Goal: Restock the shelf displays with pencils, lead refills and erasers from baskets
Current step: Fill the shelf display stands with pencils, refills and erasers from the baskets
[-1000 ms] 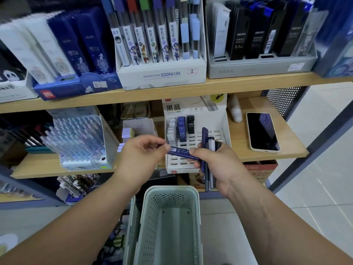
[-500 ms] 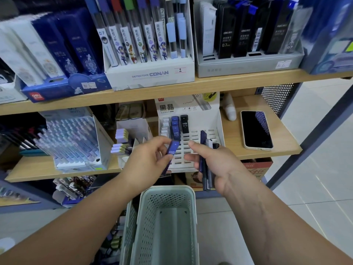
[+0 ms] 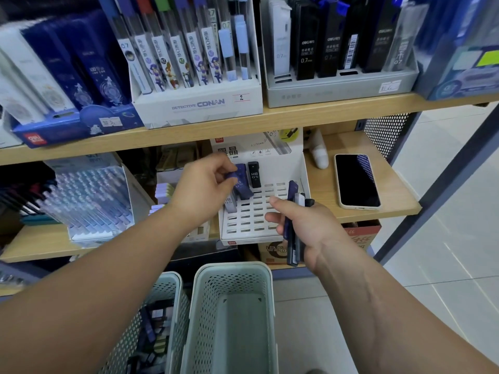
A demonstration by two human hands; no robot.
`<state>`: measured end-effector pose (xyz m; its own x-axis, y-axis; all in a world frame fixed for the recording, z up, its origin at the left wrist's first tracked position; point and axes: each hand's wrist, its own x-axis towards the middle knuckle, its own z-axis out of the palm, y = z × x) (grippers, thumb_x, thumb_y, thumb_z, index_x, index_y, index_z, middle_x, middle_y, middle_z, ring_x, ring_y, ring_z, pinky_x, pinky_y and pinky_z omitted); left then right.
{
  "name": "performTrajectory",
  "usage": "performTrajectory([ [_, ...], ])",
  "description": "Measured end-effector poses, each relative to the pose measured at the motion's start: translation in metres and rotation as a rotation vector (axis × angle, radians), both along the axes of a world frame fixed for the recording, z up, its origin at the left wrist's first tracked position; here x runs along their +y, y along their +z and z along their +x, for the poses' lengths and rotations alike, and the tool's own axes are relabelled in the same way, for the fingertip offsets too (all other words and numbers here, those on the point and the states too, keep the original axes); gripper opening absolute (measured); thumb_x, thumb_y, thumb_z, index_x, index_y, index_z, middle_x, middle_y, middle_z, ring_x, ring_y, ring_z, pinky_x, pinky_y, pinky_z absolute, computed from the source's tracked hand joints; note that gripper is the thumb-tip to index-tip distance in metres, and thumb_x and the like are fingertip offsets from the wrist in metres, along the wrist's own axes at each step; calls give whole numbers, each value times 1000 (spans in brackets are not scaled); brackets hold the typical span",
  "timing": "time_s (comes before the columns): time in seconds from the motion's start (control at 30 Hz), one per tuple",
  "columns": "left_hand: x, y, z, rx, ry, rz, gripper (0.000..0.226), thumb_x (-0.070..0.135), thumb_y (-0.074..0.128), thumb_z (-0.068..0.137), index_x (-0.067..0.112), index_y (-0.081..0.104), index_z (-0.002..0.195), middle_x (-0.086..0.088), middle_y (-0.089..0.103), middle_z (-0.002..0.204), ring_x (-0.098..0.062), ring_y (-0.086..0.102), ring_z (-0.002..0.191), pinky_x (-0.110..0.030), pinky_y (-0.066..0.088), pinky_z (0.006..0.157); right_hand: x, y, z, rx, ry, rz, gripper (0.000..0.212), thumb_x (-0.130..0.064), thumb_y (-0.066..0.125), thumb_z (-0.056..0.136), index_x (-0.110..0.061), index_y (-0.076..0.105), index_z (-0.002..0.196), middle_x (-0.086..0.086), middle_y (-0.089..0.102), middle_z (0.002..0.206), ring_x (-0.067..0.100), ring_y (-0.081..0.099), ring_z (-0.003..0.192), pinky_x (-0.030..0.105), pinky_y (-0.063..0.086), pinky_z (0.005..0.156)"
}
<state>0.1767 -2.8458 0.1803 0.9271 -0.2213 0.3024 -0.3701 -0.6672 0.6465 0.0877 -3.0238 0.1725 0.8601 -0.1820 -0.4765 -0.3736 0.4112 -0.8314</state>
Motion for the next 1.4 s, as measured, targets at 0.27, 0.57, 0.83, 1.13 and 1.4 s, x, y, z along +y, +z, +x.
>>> performTrajectory([
  [0.27,1,-1,8,-64,-35,228,13,8,76,85,19,73,92,13,63,79,2,57,70,-19,47,65,0,-1,2,4,-11,7,21,-19,80,85,-8,70,101,12,75,81,7,57,45,17,44,43],
  [0.57,-1,-20,11,-338,-158,404,25,7,81,77,13,80,101,-6,70,94,-32,64,89,-42,53,84,2,-2,1,-33,38,5,20,-24,81,84,-11,69,92,5,61,69,13,54,51,20,45,44],
  [0.83,-27,6,-35,392,29,-367,21,25,60,98,14,77,92,-2,69,76,-15,57,62,-30,45,63,12,2,-4,-162,317,-269,14,-17,78,85,-9,68,87,0,57,59,14,52,50,25,44,50],
  [1.13,-11,0,-54,629,170,-716,16,-1,60,94,3,72,105,-11,67,71,-13,55,55,-21,47,49,14,4,-8,-77,422,-115,15,-15,78,85,-7,73,96,12,72,81,21,66,66,24,52,52],
  [1.4,15,8,-57,483,221,-884,13,-7,56,93,5,62,91,-11,71,69,-17,68,58,-24,57,57,14,4,-1,-13,248,-72,9,-7,68,90,-8,70,99,9,78,85,11,69,59,24,39,53],
])
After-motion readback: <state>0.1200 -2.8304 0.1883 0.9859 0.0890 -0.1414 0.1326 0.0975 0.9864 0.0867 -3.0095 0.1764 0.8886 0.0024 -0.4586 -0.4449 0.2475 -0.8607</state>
